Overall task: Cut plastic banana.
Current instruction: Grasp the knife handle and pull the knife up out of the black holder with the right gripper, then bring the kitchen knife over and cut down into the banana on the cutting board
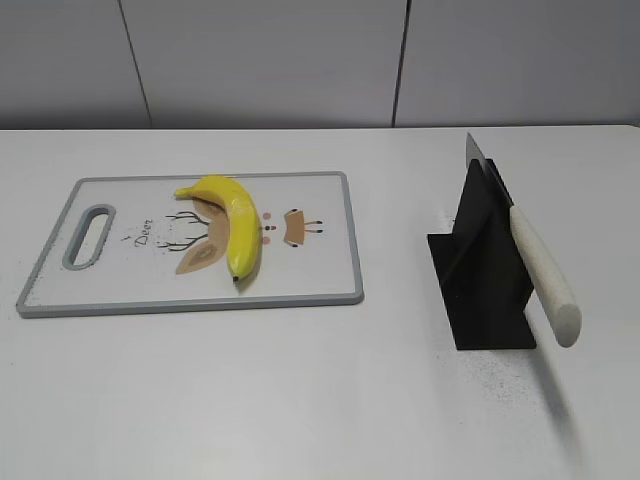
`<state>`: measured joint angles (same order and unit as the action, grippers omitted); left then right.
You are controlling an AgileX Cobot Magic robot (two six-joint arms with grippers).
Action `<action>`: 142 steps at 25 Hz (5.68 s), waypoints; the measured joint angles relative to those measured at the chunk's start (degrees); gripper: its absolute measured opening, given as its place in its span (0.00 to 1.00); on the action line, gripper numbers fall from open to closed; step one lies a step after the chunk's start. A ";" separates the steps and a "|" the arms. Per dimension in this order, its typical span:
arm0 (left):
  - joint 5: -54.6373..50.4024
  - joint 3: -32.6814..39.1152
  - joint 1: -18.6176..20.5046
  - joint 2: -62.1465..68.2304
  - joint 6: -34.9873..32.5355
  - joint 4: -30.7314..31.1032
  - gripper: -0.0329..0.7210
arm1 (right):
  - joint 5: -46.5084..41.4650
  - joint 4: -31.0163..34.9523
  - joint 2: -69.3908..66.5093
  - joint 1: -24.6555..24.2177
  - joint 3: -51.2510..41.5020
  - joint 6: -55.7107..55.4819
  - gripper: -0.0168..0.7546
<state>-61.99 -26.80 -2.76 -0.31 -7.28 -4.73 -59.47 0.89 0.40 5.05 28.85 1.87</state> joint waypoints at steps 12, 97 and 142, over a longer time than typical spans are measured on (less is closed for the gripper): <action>0.00 0.00 0.00 0.00 0.00 0.00 0.82 | 0.00 -0.02 0.00 0.00 0.00 0.00 0.68; 0.00 0.00 0.00 0.00 0.00 0.00 0.82 | -2.55 7.22 -96.26 15.31 32.51 -19.33 0.24; 1.73 -0.63 0.00 0.00 -0.72 -0.07 0.80 | -8.89 2.06 -83.44 15.42 47.43 -16.36 0.24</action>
<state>-60.26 -27.43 -2.76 -0.31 -7.99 -4.80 -68.36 2.95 -83.03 20.47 76.28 -14.50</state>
